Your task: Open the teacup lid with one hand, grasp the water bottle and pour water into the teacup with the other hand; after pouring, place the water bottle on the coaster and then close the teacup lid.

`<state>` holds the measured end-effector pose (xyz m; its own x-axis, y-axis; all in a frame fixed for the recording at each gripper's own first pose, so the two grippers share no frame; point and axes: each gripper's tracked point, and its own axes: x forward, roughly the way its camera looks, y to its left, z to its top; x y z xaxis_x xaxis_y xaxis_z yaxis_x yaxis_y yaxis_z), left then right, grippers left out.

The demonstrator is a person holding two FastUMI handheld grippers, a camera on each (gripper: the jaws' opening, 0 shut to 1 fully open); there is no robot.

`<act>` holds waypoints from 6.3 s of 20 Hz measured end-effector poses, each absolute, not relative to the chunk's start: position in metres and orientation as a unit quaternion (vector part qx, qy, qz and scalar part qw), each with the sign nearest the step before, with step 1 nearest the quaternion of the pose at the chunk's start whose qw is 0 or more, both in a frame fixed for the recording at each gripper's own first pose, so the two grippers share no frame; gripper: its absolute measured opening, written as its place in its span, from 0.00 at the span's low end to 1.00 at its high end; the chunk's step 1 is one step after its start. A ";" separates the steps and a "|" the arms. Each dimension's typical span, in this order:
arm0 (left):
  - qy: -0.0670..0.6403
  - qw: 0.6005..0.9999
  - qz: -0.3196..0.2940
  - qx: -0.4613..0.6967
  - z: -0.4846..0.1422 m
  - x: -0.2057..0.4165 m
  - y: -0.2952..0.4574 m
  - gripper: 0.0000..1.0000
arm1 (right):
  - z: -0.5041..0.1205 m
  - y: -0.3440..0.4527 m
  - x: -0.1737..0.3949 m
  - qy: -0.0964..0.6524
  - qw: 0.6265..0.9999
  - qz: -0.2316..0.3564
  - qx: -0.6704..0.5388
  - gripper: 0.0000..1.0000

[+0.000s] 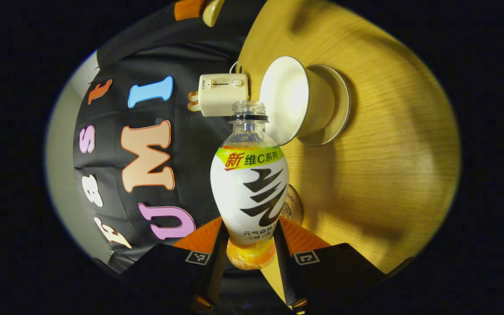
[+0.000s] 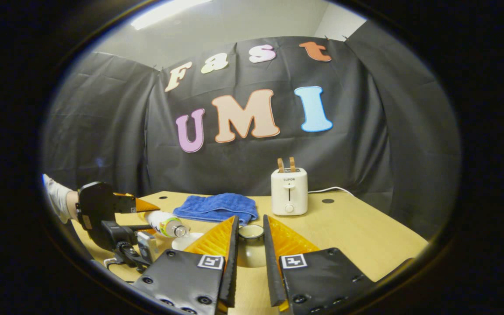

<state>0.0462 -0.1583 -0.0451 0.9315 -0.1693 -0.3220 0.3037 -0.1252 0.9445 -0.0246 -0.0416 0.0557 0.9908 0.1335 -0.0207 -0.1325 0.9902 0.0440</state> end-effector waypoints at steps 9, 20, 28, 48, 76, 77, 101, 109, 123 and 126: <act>0.048 0.596 -0.172 0.783 -0.035 0.048 -0.155 0.54 | 0.053 -0.046 -0.023 0.015 0.997 0.066 0.023 0.34; 0.044 0.537 -0.160 0.827 -0.024 0.049 -0.157 0.55 | 0.054 -0.051 -0.023 0.015 0.997 0.065 0.027 0.33; 0.043 0.504 -0.147 0.850 -0.008 0.055 -0.155 0.54 | 0.051 -0.052 -0.022 0.019 0.997 0.066 0.030 0.33; 0.041 0.441 -0.130 0.887 0.015 0.051 -0.163 0.54 | 0.050 -0.048 -0.023 0.022 0.997 0.073 0.028 0.33; 0.151 0.753 -0.248 0.591 -0.047 -0.002 -0.139 0.54 | 0.043 -0.016 -0.018 0.030 0.994 0.101 0.029 0.33; 0.153 0.772 -0.248 0.565 -0.047 -0.005 -0.137 0.54 | 0.041 -0.010 -0.017 0.032 0.993 0.106 0.025 0.33; 0.101 0.962 -0.253 0.032 -0.028 -0.014 -0.148 0.54 | 0.007 0.082 0.026 0.064 0.987 0.148 -0.007 0.33; 0.085 0.963 -0.254 0.029 -0.017 -0.016 -0.148 0.54 | -0.014 0.095 0.032 0.077 0.986 0.148 -0.020 0.33; 0.025 0.970 -0.240 -0.014 0.027 0.078 -0.170 0.54 | 0.019 0.074 0.025 0.045 0.990 0.136 0.009 0.33; 0.033 0.972 -0.231 -0.030 0.018 0.093 -0.171 0.54 | 0.020 0.069 0.026 0.044 0.990 0.134 0.013 0.33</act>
